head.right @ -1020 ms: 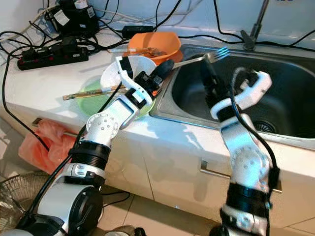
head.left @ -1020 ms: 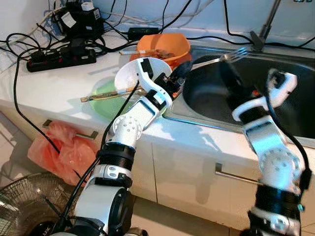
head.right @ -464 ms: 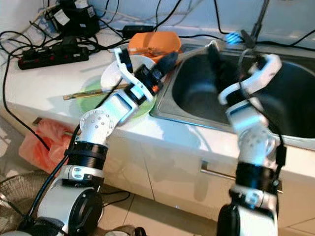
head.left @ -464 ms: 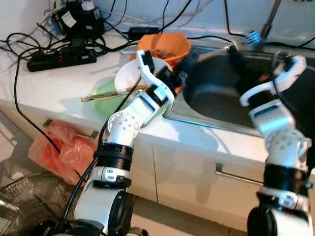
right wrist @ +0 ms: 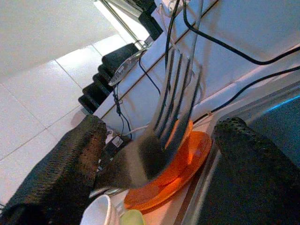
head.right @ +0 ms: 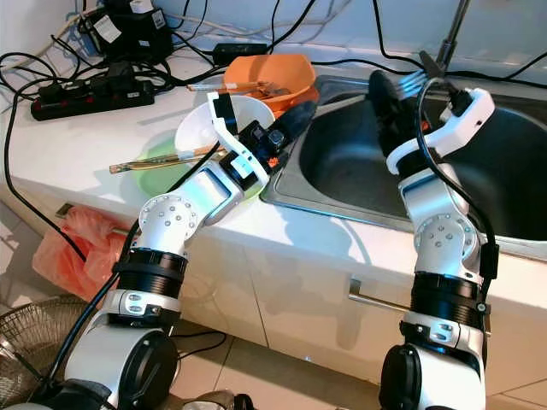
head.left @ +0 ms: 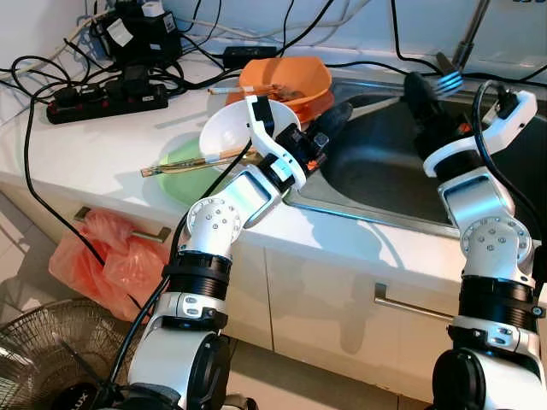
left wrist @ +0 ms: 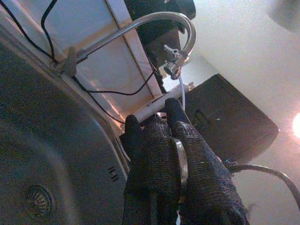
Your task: Kitchen organization
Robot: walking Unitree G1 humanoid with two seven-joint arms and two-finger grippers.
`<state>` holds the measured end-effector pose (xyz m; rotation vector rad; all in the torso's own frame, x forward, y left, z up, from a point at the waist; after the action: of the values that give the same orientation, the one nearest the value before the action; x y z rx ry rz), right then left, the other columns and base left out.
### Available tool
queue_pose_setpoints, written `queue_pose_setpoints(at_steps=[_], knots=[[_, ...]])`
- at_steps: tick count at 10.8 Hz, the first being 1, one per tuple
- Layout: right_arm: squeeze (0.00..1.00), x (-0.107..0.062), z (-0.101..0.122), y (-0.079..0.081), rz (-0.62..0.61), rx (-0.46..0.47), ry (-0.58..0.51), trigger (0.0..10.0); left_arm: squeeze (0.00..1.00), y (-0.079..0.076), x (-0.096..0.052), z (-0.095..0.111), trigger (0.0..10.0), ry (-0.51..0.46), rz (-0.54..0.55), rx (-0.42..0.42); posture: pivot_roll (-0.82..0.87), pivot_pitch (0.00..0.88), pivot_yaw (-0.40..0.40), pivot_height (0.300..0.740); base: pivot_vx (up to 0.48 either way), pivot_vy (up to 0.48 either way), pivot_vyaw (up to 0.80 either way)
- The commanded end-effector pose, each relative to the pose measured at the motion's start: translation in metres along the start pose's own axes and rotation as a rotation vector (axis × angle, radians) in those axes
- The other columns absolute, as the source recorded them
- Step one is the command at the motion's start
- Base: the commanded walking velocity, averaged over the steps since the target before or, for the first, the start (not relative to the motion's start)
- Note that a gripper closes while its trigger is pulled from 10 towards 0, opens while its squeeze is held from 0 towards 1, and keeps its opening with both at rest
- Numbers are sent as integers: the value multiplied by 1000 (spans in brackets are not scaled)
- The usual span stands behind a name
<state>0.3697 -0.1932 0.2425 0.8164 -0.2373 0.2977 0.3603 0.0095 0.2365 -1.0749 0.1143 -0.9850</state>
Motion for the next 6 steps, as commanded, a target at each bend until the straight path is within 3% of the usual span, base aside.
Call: queue_pose_setpoints(at_steps=[1,6], knots=[[0,4,5,3,9,-20,-13,0,0,-10,9,-30,0,-1,-60,-129,72,57,70,740,0,0,0],[0,6,11,-2,-11,-38,-43,0,0,-4,-2,-28,0,-3,-39,-125,77,60,64,740,0,0,0]])
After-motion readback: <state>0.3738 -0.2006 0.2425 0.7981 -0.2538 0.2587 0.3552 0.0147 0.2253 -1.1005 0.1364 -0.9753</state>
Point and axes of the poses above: a point about 5 cm out from each wrist's last joint towards the gripper, its own x axis pointing out of the wrist towards the gripper, its own z axis along the axis of the wrist's last joint, y = z × x, the point moved 2 cm from there along x, pointing out of the wrist towards the gripper, and after that the axes turned 4 degrees about x, right-handed, at the moved point
